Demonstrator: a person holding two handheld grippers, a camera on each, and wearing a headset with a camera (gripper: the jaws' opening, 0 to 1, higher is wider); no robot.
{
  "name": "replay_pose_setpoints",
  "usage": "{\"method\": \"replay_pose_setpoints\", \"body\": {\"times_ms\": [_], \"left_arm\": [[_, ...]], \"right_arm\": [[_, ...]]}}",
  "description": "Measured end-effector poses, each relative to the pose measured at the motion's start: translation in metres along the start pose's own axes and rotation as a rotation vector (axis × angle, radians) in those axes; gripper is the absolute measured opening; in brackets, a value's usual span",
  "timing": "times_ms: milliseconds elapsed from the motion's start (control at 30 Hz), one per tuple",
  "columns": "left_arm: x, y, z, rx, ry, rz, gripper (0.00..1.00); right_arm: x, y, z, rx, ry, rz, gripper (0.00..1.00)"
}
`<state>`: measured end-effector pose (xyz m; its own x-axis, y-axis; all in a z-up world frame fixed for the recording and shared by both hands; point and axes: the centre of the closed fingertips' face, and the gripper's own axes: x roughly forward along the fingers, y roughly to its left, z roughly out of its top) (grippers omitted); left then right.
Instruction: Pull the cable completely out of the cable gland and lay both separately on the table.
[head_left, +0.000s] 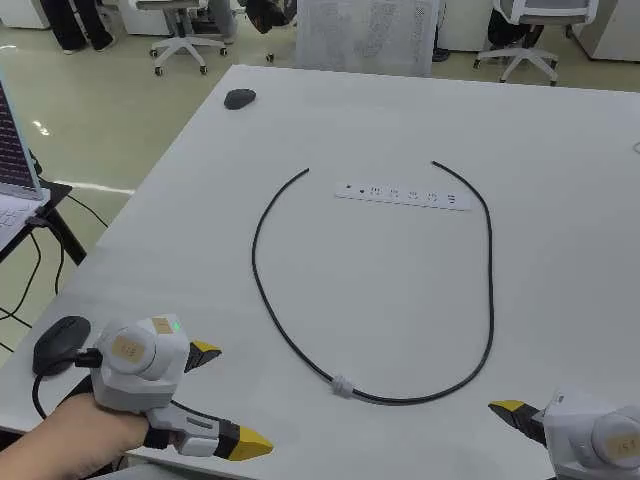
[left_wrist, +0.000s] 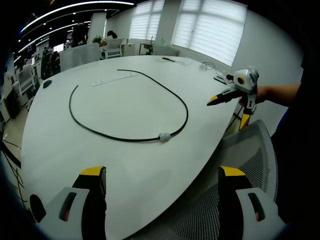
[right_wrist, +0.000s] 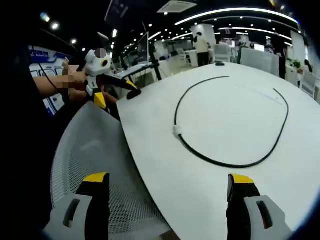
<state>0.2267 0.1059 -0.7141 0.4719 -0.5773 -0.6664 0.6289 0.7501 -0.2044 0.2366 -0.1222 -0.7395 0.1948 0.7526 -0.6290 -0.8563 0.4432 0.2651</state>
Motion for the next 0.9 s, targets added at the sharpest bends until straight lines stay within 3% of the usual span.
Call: {"method": "replay_pose_setpoints", "body": {"times_ms": [100, 467, 900], "left_arm": [[-0.001, -0.001, 0.004, 0.004, -0.018, -0.011, 0.99], [0.0, -0.004, 0.0, 0.012, 0.002, -0.033, 0.99], [0.001, 0.006, 0.0, 0.014, 0.003, -0.028, 0.97]], "right_arm": [[0.001, 0.0, -0.001, -0.008, 0.006, 0.0, 0.99], [0.004, 0.0, -0.008, -0.002, 0.022, 0.001, 0.99], [0.002, 0.002, -0.01, -0.005, 0.038, -0.006, 0.98]]}}
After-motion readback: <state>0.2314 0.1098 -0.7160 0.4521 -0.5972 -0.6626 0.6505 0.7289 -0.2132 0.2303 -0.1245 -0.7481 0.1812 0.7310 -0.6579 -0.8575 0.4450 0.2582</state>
